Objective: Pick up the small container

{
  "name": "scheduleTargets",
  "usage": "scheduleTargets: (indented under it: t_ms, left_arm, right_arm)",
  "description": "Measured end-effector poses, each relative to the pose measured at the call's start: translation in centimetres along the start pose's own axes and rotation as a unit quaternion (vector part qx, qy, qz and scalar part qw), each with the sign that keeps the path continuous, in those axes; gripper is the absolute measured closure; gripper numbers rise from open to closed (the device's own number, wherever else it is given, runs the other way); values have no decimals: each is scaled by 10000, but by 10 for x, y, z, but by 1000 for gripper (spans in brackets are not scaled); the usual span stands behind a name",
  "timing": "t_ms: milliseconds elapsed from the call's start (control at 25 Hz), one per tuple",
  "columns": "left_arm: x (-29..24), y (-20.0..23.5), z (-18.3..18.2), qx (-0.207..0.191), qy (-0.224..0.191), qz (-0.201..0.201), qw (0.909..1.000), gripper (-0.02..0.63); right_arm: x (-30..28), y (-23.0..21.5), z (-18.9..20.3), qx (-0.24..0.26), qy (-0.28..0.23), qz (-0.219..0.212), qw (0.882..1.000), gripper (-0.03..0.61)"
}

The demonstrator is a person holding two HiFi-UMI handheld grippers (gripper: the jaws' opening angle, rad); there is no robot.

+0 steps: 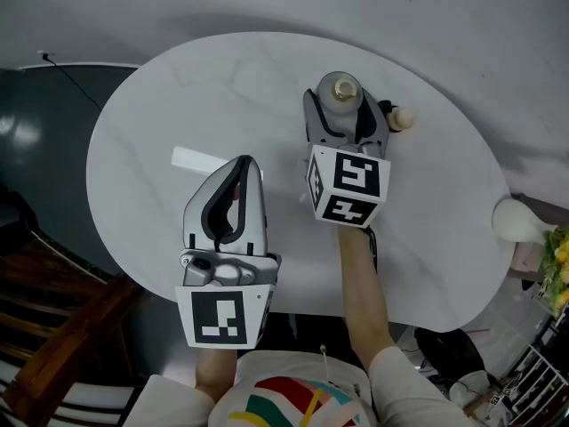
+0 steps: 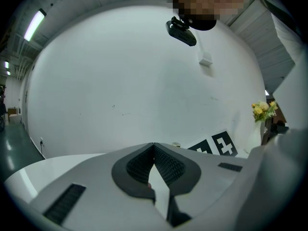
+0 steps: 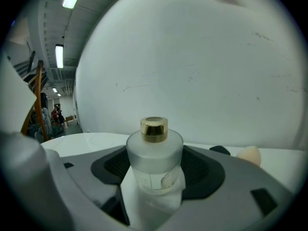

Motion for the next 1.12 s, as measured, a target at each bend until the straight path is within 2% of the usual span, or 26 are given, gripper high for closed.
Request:
scheduleTargets:
  t_ms: [240,560,760,960,1120]
  left_arm:
    - [8,-8,-20,-15,-141,-16,9999,597]
    - [24,-26,-62,-150,-539,50,9984,596]
    - [37,-35,-95,-261,-726,-61,9970,595]
    - [57,-48,-127,-334,-1024,68,9942,597]
    - [68,-61,-150,-422,-1105,182,9928,595]
  right_arm:
    - [20,-3,-29,118,-205,66,9997,244]
    - [70,-13,-92,180,-631,261,9975,244]
    - [121,-13,-133,274,-872,325,9953,244]
    - [182,-6,-166,303,-1117,262,9929,244]
    - [232,3,-178,277,-1326,115,9907,244]
Point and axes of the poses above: the fingertips, and each gripper's own axes: x backward along the fingers, y to its left, z out of its underside, the point moved 10 cm from there along x, backward along the fingers
